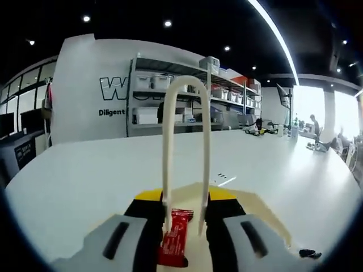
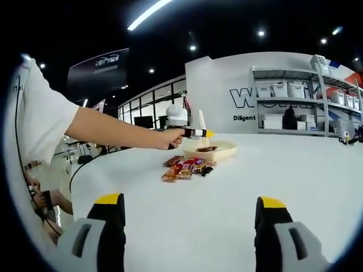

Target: Place the target food into the container with the food tongs after gripping and lifting it, then release it inside without dropping or visibly crushing the food.

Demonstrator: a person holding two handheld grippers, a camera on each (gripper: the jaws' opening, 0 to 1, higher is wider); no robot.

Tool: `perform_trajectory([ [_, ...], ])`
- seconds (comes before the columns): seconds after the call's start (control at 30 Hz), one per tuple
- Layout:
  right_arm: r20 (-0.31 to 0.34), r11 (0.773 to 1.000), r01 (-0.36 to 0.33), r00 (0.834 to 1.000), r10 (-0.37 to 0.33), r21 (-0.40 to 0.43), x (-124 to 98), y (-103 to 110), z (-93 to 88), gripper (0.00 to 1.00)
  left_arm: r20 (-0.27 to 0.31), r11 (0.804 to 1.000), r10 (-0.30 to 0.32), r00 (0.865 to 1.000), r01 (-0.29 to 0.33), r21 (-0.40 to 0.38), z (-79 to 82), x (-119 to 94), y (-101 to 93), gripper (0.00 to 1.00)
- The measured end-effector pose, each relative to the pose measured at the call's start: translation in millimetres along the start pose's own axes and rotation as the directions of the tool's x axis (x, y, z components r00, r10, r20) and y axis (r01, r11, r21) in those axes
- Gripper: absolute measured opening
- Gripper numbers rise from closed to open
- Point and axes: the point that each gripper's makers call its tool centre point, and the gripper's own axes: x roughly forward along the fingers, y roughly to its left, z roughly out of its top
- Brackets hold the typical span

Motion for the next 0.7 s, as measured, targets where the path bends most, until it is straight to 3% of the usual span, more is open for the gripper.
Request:
perform_trajectory([
  [0.13,-0.005,1.0,0.002,1.0,-0.002,0.001,-0.4,1.1,0.2,0.94,0.016,1.0,-0.022,1.0,0.022,0.001,10.3,-16.6,-7.8,0.26],
  [0.33,0.048,1.0,-0.013,0.999,0.013,0.009,-8.8,15.5,15.6,0.94,0.034,1.0,-0.024,0.999,0.025,-0.017,21.5,-43.9,-17.8,0.26],
  [0.47,0.064,1.0,-0.02,0.998,0.02,0.003,-12.4,21.8,19.7,0.93,0.038,0.997,-0.016,0.999,0.019,-0.074,20.7,-67.3,-24.4,0.26],
  [0.7,0.086,0.999,-0.041,0.995,0.041,-0.007,-20.8,37.9,26.9,0.92,0.069,0.997,-0.031,0.997,0.035,-0.07,22.7,-109.6,-42.2,0.26],
])
